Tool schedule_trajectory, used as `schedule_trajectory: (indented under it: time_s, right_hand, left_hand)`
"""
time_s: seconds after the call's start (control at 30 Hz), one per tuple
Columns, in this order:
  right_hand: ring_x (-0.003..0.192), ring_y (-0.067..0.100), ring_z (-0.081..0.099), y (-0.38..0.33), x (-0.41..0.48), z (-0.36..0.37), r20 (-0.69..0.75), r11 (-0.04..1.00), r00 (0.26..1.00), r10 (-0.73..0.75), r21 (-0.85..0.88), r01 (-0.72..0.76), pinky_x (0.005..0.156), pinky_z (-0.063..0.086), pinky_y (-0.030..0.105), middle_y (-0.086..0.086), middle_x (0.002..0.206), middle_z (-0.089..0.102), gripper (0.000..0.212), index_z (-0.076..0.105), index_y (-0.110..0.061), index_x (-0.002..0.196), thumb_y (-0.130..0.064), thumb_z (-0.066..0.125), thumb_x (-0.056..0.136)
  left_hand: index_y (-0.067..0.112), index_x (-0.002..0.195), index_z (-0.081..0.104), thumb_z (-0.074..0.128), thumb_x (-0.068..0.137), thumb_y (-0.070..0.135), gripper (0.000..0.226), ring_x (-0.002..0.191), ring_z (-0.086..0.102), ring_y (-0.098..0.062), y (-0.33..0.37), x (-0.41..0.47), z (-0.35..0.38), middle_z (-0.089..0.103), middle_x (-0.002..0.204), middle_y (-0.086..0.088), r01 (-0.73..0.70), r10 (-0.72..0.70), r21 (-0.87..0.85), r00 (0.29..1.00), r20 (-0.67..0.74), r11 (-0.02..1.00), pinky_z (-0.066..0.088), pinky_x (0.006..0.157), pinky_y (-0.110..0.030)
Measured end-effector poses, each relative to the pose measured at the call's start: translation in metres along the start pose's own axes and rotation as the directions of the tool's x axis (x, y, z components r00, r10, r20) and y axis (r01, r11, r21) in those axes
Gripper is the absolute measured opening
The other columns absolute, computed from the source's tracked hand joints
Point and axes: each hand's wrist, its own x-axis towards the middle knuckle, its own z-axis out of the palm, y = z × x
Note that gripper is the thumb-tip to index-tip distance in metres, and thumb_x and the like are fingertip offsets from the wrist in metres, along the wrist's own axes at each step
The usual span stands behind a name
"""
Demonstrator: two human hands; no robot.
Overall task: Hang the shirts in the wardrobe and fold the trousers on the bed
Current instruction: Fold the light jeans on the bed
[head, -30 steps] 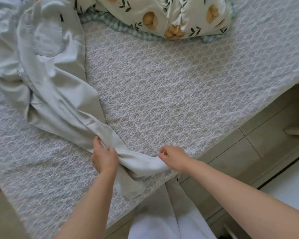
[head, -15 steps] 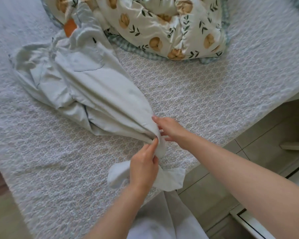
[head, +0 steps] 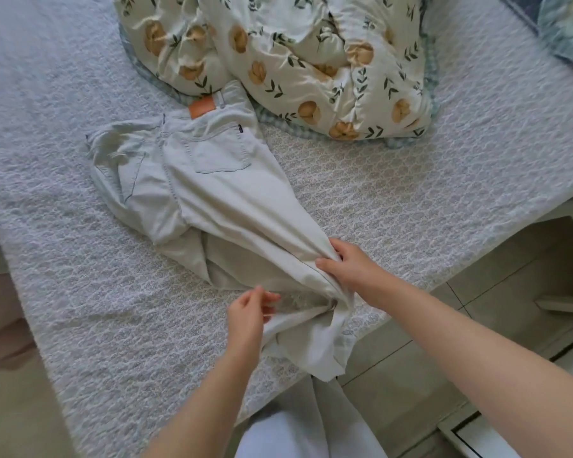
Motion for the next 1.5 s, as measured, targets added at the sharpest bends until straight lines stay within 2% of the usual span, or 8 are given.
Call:
schedule_trajectory:
  time_s: [0.3,0.57,0.8,0.9,1.0,1.13,1.3,1.5]
  right_hand:
    - [0.112,-0.012,0.046,0.0,-0.062,-0.014,0.118,0.99,0.986,-0.116,-0.064,0.124,0.094,0.038,0.016,-0.036,0.123,0.043,0.055,0.034,-0.05,0.13,-0.014,0.057,0.095]
    - [0.098,0.008,0.064,0.015,-0.08,-0.024,-0.017,0.998,0.998,0.056,-0.037,-0.057,0.087,0.054,0.03,-0.006,0.111,0.065,0.037,0.053,-0.028,0.118,-0.014,0.065,0.087]
    - [0.102,0.019,0.066,0.001,-0.078,-0.03,0.009,0.98,0.981,0.194,0.049,-0.194,0.087,0.053,0.033,0.005,0.109,0.069,0.02,0.06,-0.014,0.114,-0.02,0.058,0.095]
    - [0.101,0.018,0.065,-0.008,-0.074,-0.044,-0.057,0.959,0.968,0.243,0.168,-0.23,0.085,0.054,0.032,0.005,0.11,0.067,0.022,0.06,-0.013,0.112,-0.028,0.05,0.1]
    - [0.1,0.023,0.064,-0.015,-0.07,-0.057,-0.126,0.894,0.938,0.322,0.365,-0.258,0.083,0.053,0.033,0.011,0.112,0.065,0.031,0.058,-0.009,0.114,-0.034,0.049,0.1]
    - [0.094,0.028,0.06,-0.021,-0.069,-0.074,-0.174,0.788,0.904,0.389,0.571,-0.229,0.095,0.049,0.043,0.014,0.101,0.063,0.047,0.058,-0.003,0.104,-0.047,0.044,0.099]
    - [0.078,0.032,0.061,-0.011,-0.078,-0.094,-0.142,0.557,0.819,0.555,0.795,-0.24,0.069,0.051,0.041,0.017,0.089,0.061,0.063,0.056,0.0,0.109,-0.06,0.049,0.092]
    - [0.09,0.031,0.063,0.013,-0.112,-0.103,0.003,0.317,0.713,0.701,0.894,-0.316,0.067,0.057,0.042,0.016,0.111,0.055,0.079,0.04,-0.012,0.13,-0.064,0.067,0.077]
  left_hand:
    - [0.013,0.138,0.044,0.071,0.089,0.025,0.057,0.104,0.063,-0.029,0.081,0.05,0.008,0.06,0.123,-0.009,0.1,-0.123,-0.442,0.992,-0.023,0.891,0.054,0.093,-0.048]
    - [0.015,0.141,0.049,0.067,0.084,0.005,0.06,0.114,0.058,-0.022,0.129,0.019,0.025,0.06,0.129,-0.001,-0.216,0.204,-0.051,0.962,-0.179,0.975,0.047,0.103,-0.041]
    - [0.036,0.097,0.067,0.059,0.087,-0.001,0.039,0.077,0.058,-0.002,0.168,-0.04,0.018,0.064,0.084,0.017,-0.573,0.581,0.179,0.814,0.011,0.8,0.044,0.068,-0.008]
    - [0.042,0.09,0.066,0.063,0.085,-0.002,0.045,0.074,0.059,-0.002,0.181,-0.063,0.012,0.069,0.084,0.015,-0.683,0.671,0.24,0.728,0.139,0.69,0.046,0.068,-0.015]
    - [0.034,0.108,0.071,0.065,0.086,0.0,0.041,0.078,0.063,0.002,0.195,-0.087,0.008,0.071,0.086,0.019,-0.724,0.672,0.266,0.69,0.268,0.637,0.049,0.067,-0.017]
    - [0.044,0.099,0.068,0.066,0.086,-0.001,0.047,0.087,0.064,0.007,0.213,-0.119,0.008,0.068,0.086,0.034,-0.785,0.648,0.278,0.616,0.449,0.553,0.052,0.072,-0.013]
    - [0.03,0.111,0.072,0.067,0.084,-0.002,0.042,0.089,0.06,0.017,0.224,-0.151,0.024,0.063,0.082,0.043,-0.857,0.612,0.259,0.503,0.611,0.445,0.046,0.072,-0.004]
    - [0.038,0.107,0.07,0.07,0.083,0.0,0.044,0.088,0.061,0.016,0.247,-0.183,0.042,0.063,0.084,0.044,-0.91,0.64,0.18,0.393,0.661,0.373,0.045,0.074,-0.004]
